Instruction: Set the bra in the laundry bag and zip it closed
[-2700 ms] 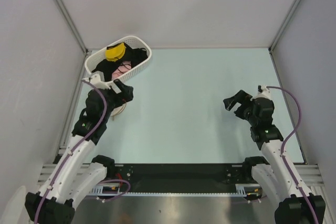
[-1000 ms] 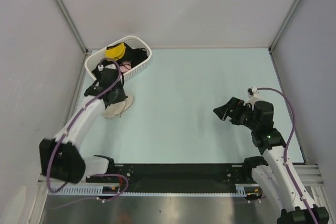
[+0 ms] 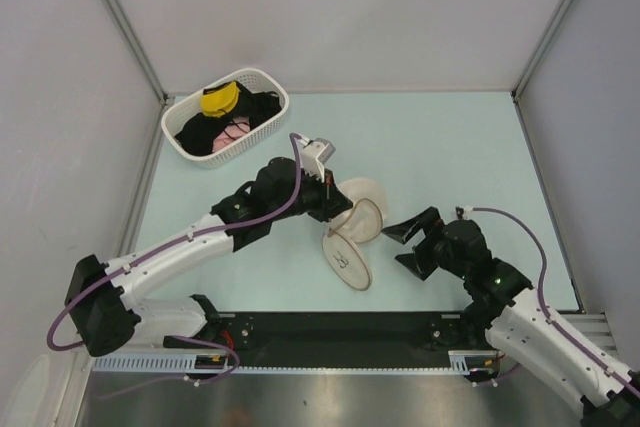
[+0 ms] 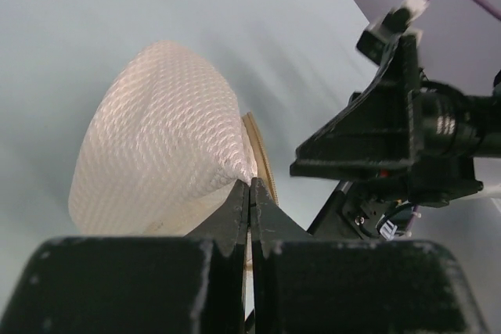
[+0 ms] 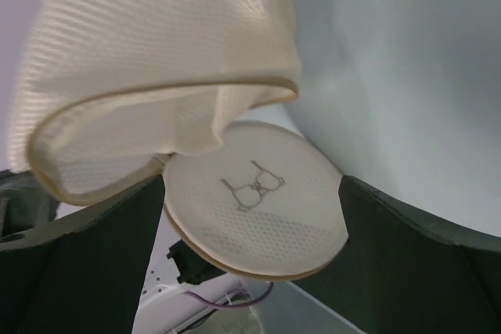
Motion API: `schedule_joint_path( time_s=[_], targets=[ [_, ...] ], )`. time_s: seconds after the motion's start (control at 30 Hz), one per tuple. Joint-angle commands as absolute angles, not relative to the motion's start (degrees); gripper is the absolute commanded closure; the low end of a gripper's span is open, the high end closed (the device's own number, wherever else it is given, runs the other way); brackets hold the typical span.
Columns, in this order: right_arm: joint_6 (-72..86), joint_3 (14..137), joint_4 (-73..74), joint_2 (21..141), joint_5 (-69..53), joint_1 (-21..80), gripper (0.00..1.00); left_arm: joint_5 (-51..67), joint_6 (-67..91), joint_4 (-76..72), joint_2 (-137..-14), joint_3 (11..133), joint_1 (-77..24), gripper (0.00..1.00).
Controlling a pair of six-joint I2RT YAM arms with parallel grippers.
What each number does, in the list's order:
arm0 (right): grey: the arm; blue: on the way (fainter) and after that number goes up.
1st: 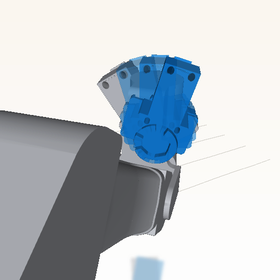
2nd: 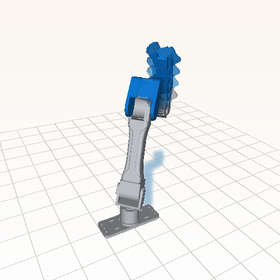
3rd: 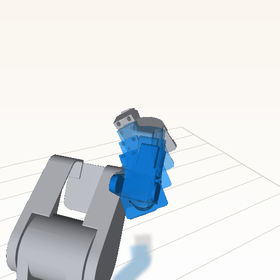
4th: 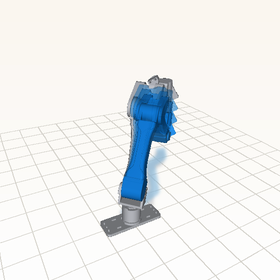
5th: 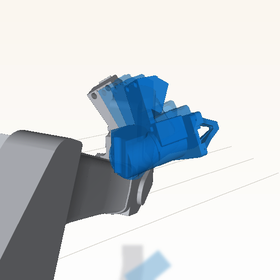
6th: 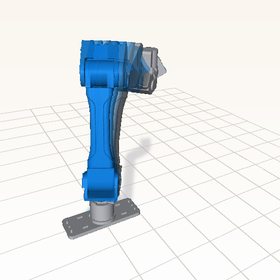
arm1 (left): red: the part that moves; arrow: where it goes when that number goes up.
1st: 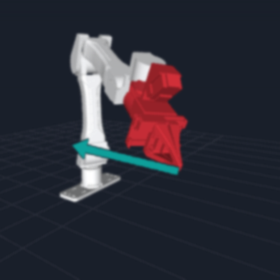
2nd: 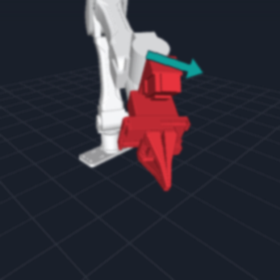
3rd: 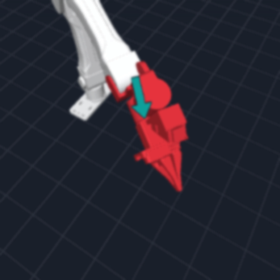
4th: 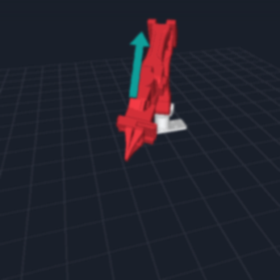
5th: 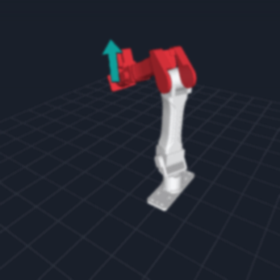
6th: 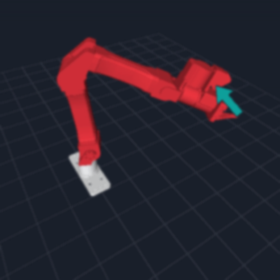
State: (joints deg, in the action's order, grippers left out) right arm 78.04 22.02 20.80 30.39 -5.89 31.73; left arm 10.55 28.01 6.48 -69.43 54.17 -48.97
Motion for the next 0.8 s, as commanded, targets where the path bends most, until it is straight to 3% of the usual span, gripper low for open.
schedule_joint_path(
  time_s=[0.0,0.07,0.2,0.4,0.43,0.57,0.77],
  targets=[
    [82.75,20.48,16.72,33.55,2.11,40.67,0.0,9.05,28.3,2.99,-68.47,55.81,-49.83,1.0],
    [73.53,18.99,2.48,36.81,-4.89,41.66,0.0,9.14,28.3,3.08,-68.29,55.81,-49.83,1.0],
    [56.97,19.5,-9.75,43.76,-13.01,46.39,0.0,9.4,28.47,3.25,-67.94,55.72,-49.92,1.0],
    [41.32,21.53,-10.74,50.62,-8.1,55.72,0.0,9.67,29.0,3.78,-68.2,55.72,-49.92,1.0],
    [40.0,23.62,-8.29,51.84,-5.56,56.85,0.05,9.75,29.53,3.87,-68.29,55.9,-49.92,1.0],
    [32.89,26.81,-7.03,56.07,-1.15,63.87,0.06,8.62,32.42,4.92,-69.17,56.69,-49.92,1.0],
    [30.15,25.58,-14.39,59.23,6.06,69.17,0.0,4.84,42.26,9.49,-72.86,59.42,-49.83,1.0]
  ],
)
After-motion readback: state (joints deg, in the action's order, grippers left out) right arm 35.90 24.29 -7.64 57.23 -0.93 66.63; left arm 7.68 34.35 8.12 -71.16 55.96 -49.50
